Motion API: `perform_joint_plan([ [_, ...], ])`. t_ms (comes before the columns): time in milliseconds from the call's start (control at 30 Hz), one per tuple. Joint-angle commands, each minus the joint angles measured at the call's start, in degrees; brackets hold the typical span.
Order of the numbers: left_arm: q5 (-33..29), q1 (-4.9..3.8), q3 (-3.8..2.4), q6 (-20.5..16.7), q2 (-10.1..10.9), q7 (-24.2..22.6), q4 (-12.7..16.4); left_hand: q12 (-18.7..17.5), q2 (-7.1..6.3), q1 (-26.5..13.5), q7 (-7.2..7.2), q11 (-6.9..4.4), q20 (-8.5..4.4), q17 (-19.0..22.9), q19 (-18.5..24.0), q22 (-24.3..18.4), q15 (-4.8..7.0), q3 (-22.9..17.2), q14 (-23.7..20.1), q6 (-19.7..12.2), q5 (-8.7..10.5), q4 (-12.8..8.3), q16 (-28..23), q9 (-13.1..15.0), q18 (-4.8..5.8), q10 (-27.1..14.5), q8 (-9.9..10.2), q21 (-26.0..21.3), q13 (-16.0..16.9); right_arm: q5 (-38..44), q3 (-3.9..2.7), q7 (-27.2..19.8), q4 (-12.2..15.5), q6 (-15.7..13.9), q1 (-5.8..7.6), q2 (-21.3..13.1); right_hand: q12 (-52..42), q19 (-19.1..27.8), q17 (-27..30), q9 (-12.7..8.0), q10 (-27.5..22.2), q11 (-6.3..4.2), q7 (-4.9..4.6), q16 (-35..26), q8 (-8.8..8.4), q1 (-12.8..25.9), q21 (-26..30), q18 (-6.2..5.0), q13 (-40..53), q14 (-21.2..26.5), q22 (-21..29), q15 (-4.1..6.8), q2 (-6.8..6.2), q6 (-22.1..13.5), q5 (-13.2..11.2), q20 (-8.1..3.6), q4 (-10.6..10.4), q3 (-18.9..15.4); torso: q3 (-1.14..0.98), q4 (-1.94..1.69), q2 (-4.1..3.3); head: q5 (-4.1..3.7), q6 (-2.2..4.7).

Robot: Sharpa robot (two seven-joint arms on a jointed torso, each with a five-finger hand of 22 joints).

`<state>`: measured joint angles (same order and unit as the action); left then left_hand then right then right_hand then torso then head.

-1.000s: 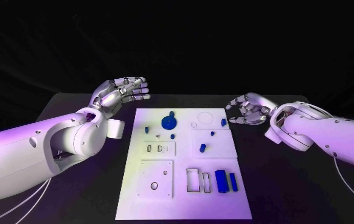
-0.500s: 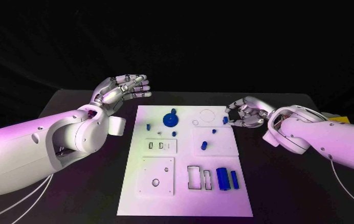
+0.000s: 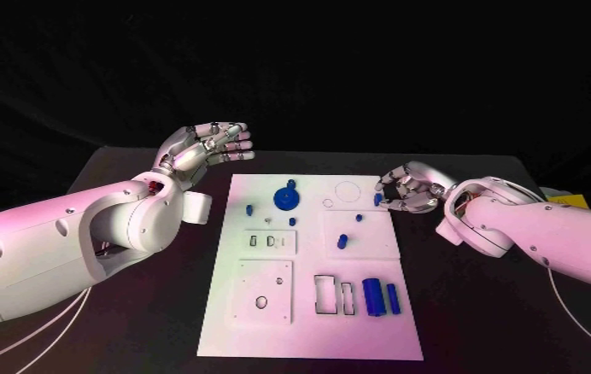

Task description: Assemble the parts on the task board

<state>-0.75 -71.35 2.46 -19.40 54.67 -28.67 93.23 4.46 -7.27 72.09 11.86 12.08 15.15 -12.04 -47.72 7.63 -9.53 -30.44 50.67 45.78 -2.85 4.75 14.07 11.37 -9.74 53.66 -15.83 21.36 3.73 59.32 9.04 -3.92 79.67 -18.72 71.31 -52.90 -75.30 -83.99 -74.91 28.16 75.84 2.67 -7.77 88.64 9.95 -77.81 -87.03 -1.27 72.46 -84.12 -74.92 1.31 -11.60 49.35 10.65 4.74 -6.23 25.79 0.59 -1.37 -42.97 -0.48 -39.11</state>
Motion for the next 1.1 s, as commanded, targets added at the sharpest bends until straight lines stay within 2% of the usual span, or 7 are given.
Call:
perform_joint_plan([
  [33, -0.1, -0.01, -0.03, 0.9, 0.0, -0.5, 0.1, -0.3, -0.24, 0.2, 3.55, 0.24, 0.18, -0.1, 0.3, 0.0, -0.21, 0.2, -0.1, -0.3, -0.02, -0.2, -0.3, -0.1, -0.65, 0.0, 0.2, -0.3, 0.0, -0.5, 0.04, 0.0, -0.1, -0.5, -0.22, 0.3, -0.3, -3.8, -12.1, 0.1, 0.2, 0.44, -0.08, 0.3, 0.20, 0.0, -0.3, 0.42, 0.1, -5.2, -12.5, -0.46, 0.46, 0.6, 0.3, 0.41, 0.0, 0.4, 0.00, -0.02, 0.00, 0.02, -0.05],
  [567, -0.1, -0.01, -0.03, 1.0, -0.1, -0.2, 0.0, -0.3, -0.13, 0.2, 3.59, 0.26, 0.18, -0.1, 0.3, -0.1, -0.22, 0.1, -0.1, -0.3, -0.01, -0.2, -0.4, -0.1, -0.65, 0.0, 0.3, -0.3, 0.0, 0.2, 0.06, 0.6, -1.0, -0.4, -0.87, 1.1, -0.6, -3.8, -12.0, 0.1, 0.4, 0.47, -0.07, 0.3, 0.43, -0.1, -0.4, 0.43, 0.4, -5.2, -12.6, -0.53, 0.59, 1.5, 0.2, 0.57, 0.1, 0.7, -0.06, 0.02, -0.01, 0.07, -0.32],
  [900, -0.1, -0.01, -0.03, 1.1, -0.1, -0.1, 0.1, -0.4, -0.11, 0.2, 3.61, 0.27, 0.19, -0.1, 0.3, -0.1, -0.22, 0.2, -0.1, -0.3, -0.01, -0.2, -0.4, -0.1, -0.65, 0.0, 0.3, -0.3, 0.0, 0.4, 0.06, 1.1, -1.5, -1.1, -1.01, 1.5, -0.7, -3.9, -12.0, 0.2, 0.5, 0.47, -0.04, 0.3, 0.65, -0.1, -0.4, 0.44, 0.6, -5.1, -12.6, -0.54, 1.23, 2.5, 0.1, 0.65, 0.1, 1.2, -0.06, 0.00, -0.03, 0.08, -0.36],
  [1100, -0.1, -0.01, -0.03, 1.1, 0.0, -0.1, 0.1, -0.4, -0.10, 0.2, 3.62, 0.28, 0.19, -0.1, 0.4, -0.1, -0.23, 0.2, -0.2, -0.3, -0.01, -0.1, -0.4, -0.1, -0.65, 0.0, 0.3, -0.3, 0.0, 0.6, 0.05, 1.2, -1.8, -1.7, -1.09, 1.6, -0.9, -3.9, -12.0, 0.3, 0.7, 0.37, 0.09, 0.3, 0.98, -0.2, -0.5, 0.45, 0.8, -5.2, -12.7, -0.48, 2.14, 3.5, 0.2, 0.66, 0.1, 1.9, -0.07, -0.02, 0.00, 0.08, -0.45],
])
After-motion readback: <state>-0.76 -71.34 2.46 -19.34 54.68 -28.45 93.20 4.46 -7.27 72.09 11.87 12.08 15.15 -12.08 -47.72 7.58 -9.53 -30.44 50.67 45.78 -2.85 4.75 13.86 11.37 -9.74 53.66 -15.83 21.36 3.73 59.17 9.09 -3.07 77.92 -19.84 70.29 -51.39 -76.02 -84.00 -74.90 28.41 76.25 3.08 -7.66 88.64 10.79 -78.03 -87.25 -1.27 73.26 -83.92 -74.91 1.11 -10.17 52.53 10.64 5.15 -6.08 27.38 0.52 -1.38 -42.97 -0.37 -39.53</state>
